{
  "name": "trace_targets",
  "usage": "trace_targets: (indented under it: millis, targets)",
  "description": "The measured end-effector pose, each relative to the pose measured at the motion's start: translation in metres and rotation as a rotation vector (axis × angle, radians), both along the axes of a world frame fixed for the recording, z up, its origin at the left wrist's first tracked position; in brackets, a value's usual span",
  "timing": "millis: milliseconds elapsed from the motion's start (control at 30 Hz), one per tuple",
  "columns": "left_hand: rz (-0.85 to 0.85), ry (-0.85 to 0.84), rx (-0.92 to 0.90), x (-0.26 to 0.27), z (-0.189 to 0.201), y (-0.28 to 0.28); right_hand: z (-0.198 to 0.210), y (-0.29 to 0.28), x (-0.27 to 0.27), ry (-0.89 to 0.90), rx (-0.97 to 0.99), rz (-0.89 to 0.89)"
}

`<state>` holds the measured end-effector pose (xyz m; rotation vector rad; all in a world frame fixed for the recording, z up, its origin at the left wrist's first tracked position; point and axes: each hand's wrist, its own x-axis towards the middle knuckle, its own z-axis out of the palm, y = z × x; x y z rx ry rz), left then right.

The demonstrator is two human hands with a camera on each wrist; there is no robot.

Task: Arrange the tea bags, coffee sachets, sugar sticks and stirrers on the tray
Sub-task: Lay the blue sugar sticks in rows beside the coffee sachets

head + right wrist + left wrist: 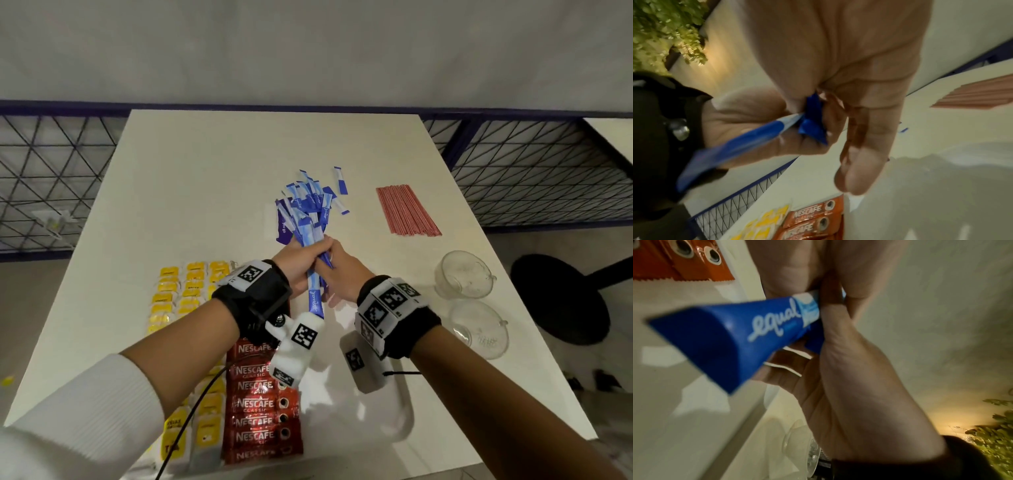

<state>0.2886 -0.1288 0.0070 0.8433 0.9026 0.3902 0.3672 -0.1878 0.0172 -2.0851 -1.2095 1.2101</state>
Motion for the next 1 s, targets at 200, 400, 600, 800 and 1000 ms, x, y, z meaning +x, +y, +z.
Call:
trace_targets:
  millis: [200,400,600,800,1000]
  targets:
    - [0.140,-0.043,0.034,-0.005,0.003,0.009,-0.001,-0.005,-0.005,0.450,-0.001,-0.259]
    - [0.211,-0.028,-0.006,-0.021,0.006,0.017,0.003,-0.006,-0.003,0.508,-0.010,-0.199]
    - [0.287,-0.007,0.026,-0.038,0.001,0.022,-0.001,-0.009,0.005,0.402,0.016,-0.114]
    - [0.042,0.233,0.220,-0.056,-0.007,0.015,-0.014,-0.008,0.019,0.352,0.131,-0.281]
    - [-0.077,0.352,0.228,-0.057,-0.007,0.009,-0.021,0.000,0.024,0.650,0.217,-0.495]
